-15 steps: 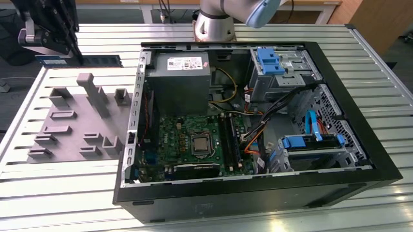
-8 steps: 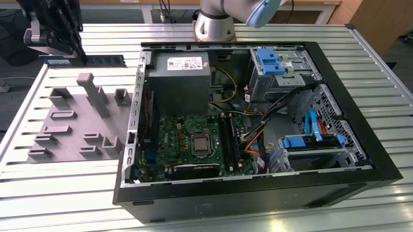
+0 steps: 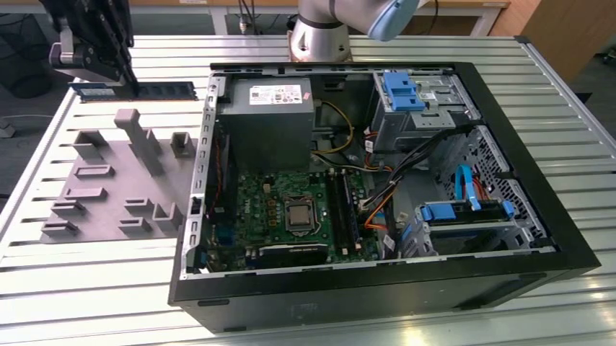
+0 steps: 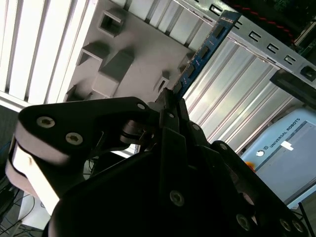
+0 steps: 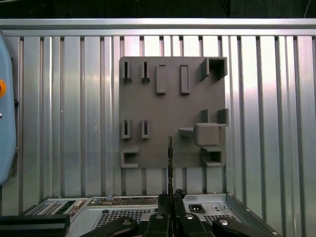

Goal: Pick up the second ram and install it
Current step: 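Pick up the second ram and move it above second insertion slot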

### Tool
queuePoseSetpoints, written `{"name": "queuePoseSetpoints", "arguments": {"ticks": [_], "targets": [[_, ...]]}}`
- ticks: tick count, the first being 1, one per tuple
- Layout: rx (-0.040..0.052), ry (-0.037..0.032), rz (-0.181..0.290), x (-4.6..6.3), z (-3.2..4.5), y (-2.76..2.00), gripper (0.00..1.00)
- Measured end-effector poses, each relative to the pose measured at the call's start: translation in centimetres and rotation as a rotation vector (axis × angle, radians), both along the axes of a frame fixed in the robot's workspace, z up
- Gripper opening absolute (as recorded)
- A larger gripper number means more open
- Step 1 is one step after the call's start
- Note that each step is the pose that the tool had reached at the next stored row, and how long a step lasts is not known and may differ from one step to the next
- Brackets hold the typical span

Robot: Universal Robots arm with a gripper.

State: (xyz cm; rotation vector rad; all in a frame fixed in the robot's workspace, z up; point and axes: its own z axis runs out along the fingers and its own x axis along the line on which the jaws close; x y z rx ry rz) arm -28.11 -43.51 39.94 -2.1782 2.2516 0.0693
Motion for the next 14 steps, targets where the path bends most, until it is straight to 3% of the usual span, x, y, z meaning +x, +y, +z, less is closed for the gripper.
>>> {"name": "queuePoseSetpoints", "arguments": {"ticks": [14], "targets": [[0.0001, -0.0001, 0.000, 0.58, 0.00, 0.00, 0.14]]}}
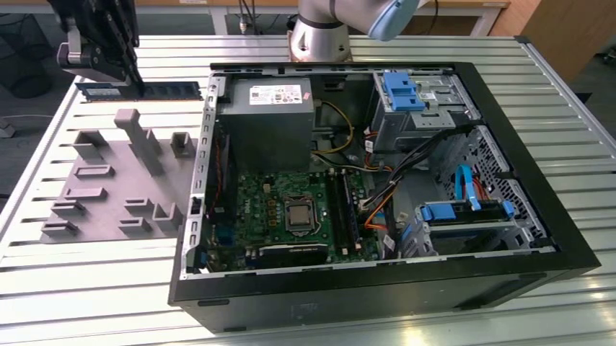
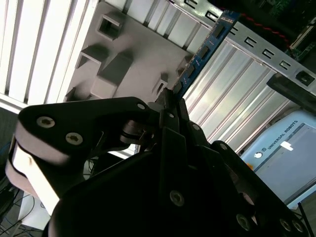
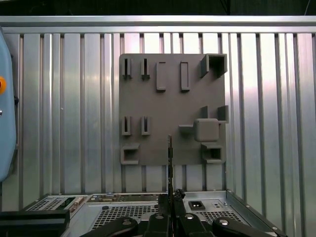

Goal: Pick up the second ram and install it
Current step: 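Pick up the second ram and move it above second insertion slot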

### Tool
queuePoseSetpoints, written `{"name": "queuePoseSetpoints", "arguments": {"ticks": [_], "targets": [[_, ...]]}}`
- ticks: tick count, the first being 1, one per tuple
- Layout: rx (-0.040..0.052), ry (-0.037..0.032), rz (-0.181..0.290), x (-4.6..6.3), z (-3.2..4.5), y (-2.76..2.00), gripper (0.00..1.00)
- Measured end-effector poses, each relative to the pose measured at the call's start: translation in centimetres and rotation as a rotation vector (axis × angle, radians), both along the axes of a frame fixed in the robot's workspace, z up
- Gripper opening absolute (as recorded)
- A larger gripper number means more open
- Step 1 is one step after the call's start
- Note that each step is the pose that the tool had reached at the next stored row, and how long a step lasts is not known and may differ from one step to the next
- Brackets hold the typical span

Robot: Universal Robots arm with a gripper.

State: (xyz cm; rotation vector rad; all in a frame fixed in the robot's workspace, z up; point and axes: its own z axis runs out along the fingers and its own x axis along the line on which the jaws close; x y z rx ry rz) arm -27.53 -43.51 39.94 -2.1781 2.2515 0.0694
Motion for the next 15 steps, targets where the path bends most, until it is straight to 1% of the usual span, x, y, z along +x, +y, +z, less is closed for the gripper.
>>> {"name": "queuePoseSetpoints", "arguments": {"ticks": [11, 12, 15], "targets": [[-0.0001, 0.0000, 0.000, 0.5, 0.00, 0.00, 0.14], [0.0000, 0.0000, 0.000, 1.5, 0.00, 0.00, 0.14], [0.0000, 0.0000, 0.000, 1.6, 0.00, 0.00, 0.14]]}}
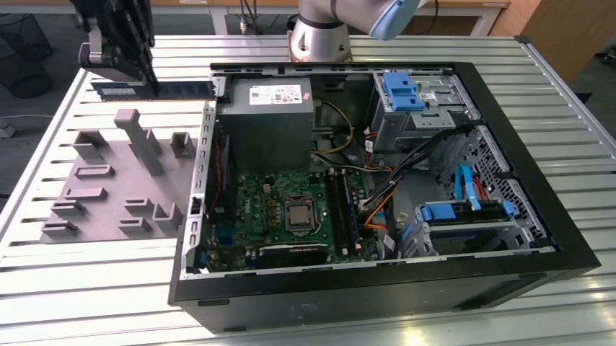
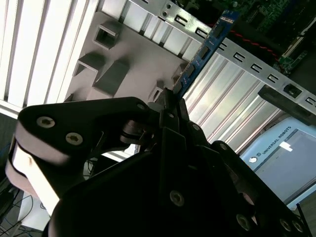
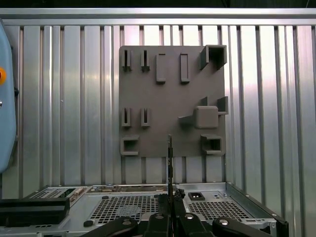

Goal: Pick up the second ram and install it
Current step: 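Pick up the second ram and move it above second insertion slot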

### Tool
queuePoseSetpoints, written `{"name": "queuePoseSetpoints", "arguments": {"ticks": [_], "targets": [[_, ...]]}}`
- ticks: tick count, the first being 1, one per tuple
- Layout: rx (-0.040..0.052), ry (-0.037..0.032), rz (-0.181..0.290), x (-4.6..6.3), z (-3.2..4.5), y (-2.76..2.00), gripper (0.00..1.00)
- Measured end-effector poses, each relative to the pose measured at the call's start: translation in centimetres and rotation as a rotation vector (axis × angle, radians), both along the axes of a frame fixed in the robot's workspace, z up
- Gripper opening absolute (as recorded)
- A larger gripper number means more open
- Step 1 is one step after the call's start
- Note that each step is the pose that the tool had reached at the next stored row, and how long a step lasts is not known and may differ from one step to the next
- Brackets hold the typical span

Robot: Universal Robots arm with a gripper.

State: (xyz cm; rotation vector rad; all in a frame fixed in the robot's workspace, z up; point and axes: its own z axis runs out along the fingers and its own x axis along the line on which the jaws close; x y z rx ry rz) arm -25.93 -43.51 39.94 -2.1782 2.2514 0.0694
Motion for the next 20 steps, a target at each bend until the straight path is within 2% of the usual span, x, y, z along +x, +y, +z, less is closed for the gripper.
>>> {"name": "queuePoseSetpoints", "arguments": {"ticks": [20], "targets": [[-0.0001, 0.0000, 0.000, 0.49, 0.00, 0.00, 0.14]]}}
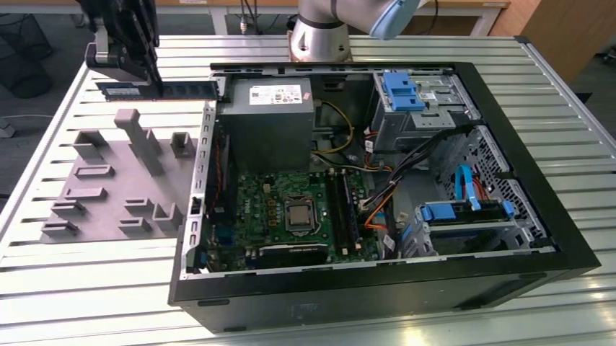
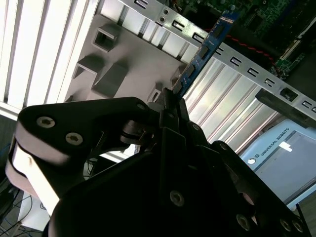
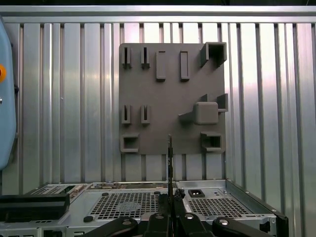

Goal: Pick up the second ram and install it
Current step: 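Pick up the second ram and move it above second insertion slot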

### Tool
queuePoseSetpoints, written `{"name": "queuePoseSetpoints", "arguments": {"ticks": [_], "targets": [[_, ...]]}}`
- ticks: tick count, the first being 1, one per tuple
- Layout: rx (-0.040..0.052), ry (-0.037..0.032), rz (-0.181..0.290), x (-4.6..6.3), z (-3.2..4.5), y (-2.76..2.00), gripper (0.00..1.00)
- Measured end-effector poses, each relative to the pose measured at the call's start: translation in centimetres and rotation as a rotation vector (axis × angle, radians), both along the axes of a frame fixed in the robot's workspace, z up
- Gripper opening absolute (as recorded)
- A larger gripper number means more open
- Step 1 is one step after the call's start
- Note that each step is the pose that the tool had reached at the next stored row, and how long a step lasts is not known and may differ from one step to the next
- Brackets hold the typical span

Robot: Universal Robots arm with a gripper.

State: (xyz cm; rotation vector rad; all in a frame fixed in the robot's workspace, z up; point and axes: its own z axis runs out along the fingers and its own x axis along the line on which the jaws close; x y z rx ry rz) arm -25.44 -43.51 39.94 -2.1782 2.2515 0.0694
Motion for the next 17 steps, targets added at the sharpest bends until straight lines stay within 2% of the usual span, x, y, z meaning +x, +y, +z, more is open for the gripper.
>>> {"name": "queuePoseSetpoints", "arguments": {"ticks": [17], "targets": [[0.0000, 0.0000, 0.000, 0.47, 0.00, 0.00, 0.14]]}}
